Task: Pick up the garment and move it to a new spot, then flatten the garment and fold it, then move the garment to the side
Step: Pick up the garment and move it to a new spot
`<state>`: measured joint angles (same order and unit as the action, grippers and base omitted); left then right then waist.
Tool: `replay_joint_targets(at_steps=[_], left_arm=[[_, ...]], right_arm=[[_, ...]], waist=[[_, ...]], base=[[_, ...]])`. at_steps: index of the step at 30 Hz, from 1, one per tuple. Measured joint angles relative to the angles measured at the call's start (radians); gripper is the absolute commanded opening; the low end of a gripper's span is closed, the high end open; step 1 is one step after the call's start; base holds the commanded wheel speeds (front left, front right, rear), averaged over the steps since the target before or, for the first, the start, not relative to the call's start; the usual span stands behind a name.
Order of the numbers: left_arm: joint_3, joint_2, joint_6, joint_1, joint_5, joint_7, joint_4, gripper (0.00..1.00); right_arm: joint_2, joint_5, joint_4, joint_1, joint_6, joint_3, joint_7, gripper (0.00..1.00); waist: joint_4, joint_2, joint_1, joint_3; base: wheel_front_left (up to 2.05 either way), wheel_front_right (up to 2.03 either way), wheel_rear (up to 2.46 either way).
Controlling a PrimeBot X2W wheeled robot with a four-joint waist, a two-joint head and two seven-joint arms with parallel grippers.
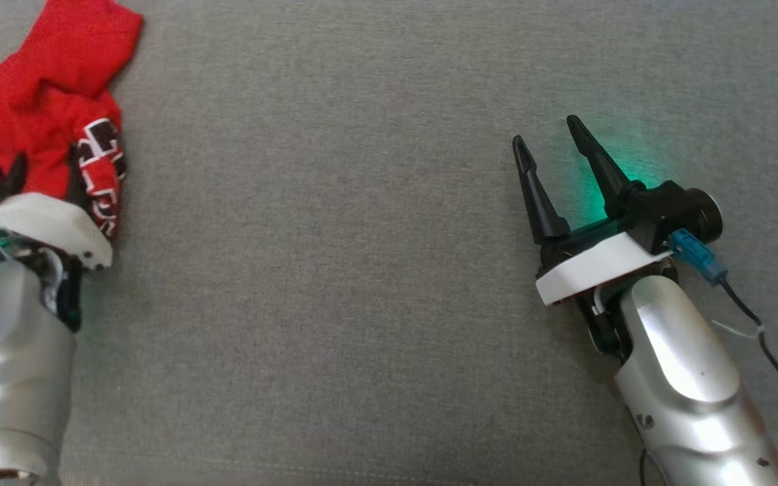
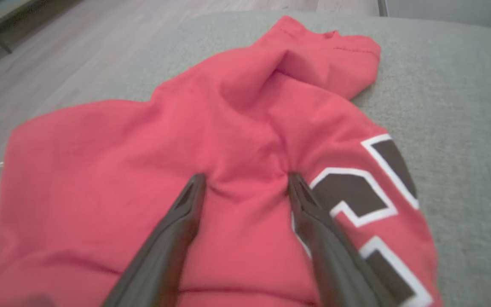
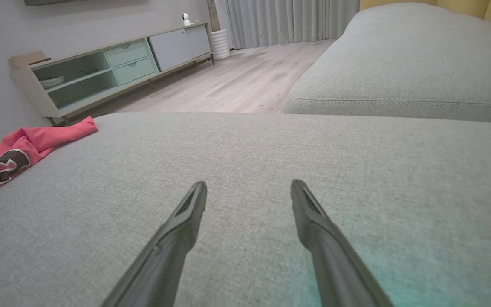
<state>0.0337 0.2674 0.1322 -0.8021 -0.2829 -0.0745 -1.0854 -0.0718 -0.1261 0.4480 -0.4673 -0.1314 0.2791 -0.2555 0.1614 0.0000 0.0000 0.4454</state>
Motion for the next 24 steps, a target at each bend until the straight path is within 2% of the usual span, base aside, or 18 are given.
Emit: replay_joint_targets(at_steps=[1, 2, 6, 9, 15, 20, 24], left_arm=[[0.005, 0.006, 0.000, -0.011, -0.011, 0.014, -0.011, 0.38], [0.013, 0.008, 0.000, -0.018, -0.022, 0.025, -0.018, 0.00], [0.059, 0.025, 0.000, -0.019, -0.036, 0.023, -0.030, 0.00], [0.095, 0.044, 0.000, -0.019, -0.035, -0.017, -0.028, 0.00], [0.210, 0.062, 0.000, -0.070, -0.034, -0.094, 0.057, 0.00], [0.347, 0.025, 0.000, -0.126, -0.063, -0.118, 0.165, 0.00], [0.462, -0.034, 0.000, -0.126, -0.104, -0.125, 0.231, 0.00]], right_arm=[[0.000, 0.000, 0.001, 0.000, 0.000, -0.001, 0.000, 1.00], [0.000, 0.000, 0.002, 0.000, 0.000, -0.003, 0.000, 1.00], [0.000, -0.013, 0.020, 0.002, 0.000, -0.011, 0.000, 1.00], [0.001, -0.029, 0.025, 0.004, 0.000, -0.015, 0.000, 1.00], [0.003, -0.102, 0.022, 0.013, 0.000, 0.020, 0.000, 1.00], [0.005, -0.156, 0.016, 0.036, 0.000, 0.049, 0.000, 1.00], [0.006, -0.186, 0.014, 0.060, 0.000, 0.070, 0.000, 1.00]], waist=[[-0.005, 0.0000, 0.0000, -0.001], [-0.007, 0.0000, 0.0001, -0.005], [-0.018, 0.0000, 0.0001, -0.029], [-0.034, 0.0000, 0.0000, -0.055], [-0.108, 0.0000, -0.0001, -0.102], [-0.205, 0.0000, -0.0001, -0.133], [-0.296, 0.0000, -0.0001, -0.151]], base=[[0.00, 0.00, 0.00], [0.00, 0.00, 0.00], [0.00, 0.00, 0.00], [0.00, 0.00, 0.00], [0.00, 0.00, 0.00], [0.00, 0.00, 0.00], [0.00, 0.00, 0.00]])
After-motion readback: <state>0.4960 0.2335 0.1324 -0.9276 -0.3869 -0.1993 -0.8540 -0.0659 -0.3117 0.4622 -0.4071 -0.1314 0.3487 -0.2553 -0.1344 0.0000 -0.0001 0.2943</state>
